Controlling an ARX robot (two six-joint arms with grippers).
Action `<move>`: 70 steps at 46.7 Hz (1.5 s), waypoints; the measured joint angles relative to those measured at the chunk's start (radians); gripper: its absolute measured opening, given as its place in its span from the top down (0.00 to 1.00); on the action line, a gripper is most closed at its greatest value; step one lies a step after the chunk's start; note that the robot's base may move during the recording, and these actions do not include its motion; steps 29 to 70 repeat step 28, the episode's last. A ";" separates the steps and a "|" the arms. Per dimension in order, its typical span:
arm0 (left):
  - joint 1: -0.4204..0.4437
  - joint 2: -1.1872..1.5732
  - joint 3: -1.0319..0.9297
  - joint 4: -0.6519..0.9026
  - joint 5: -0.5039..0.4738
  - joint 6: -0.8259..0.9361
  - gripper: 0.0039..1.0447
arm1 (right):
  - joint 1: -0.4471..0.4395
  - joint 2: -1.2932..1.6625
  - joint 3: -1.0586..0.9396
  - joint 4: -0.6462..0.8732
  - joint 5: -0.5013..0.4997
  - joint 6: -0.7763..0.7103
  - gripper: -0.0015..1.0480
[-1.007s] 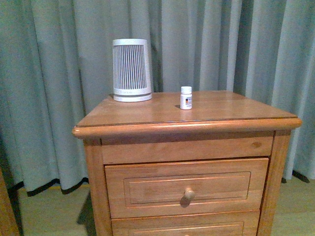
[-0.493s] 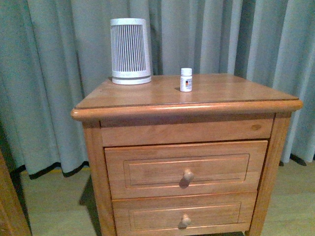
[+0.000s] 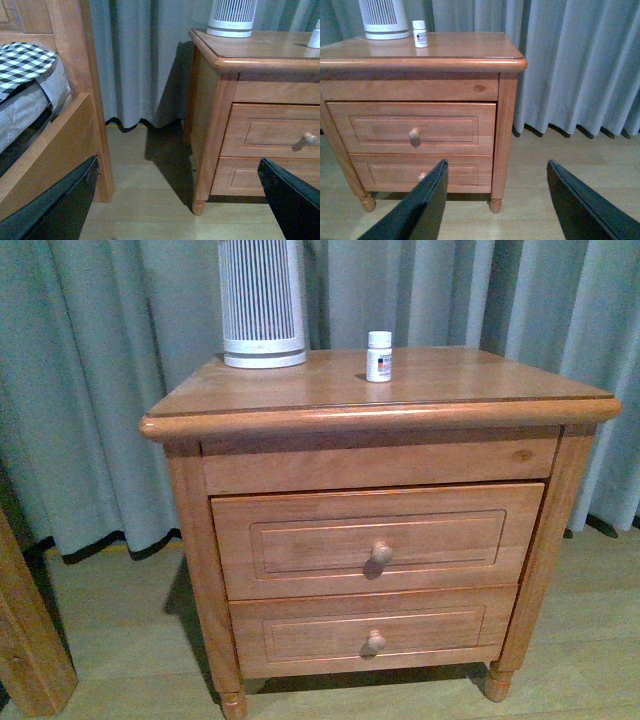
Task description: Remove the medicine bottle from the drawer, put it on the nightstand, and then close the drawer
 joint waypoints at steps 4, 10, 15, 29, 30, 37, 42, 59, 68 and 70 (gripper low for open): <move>0.000 0.000 0.000 0.000 0.000 0.000 0.06 | 0.000 0.000 0.000 0.000 0.000 0.000 0.27; 0.000 0.000 0.000 0.000 0.000 0.000 0.06 | 0.000 0.000 0.000 0.000 0.000 0.000 0.05; 0.000 0.000 0.000 0.000 0.000 0.000 0.06 | 0.000 0.000 0.000 0.000 0.000 0.000 0.07; 0.000 0.000 0.000 0.000 0.000 0.000 0.06 | 0.000 0.000 0.000 0.000 0.000 0.000 0.07; 0.000 0.000 0.000 0.000 0.000 0.000 0.06 | 0.000 0.000 0.000 0.000 0.000 0.000 0.07; 0.000 0.000 0.000 0.000 0.000 0.000 0.06 | 0.000 0.000 0.000 0.000 0.000 0.000 0.07; 0.000 0.000 0.000 0.000 0.000 0.000 0.06 | 0.000 0.000 0.000 0.000 0.000 0.000 0.07; 0.000 0.000 0.000 0.000 0.000 0.000 0.06 | 0.000 0.000 0.000 0.000 0.000 0.000 0.07; 0.000 0.000 0.000 0.000 0.000 0.000 0.06 | 0.000 0.000 0.000 0.000 0.000 0.000 0.07; 0.000 0.000 0.000 0.000 0.000 0.000 0.06 | 0.000 0.000 0.000 0.000 0.000 0.000 0.07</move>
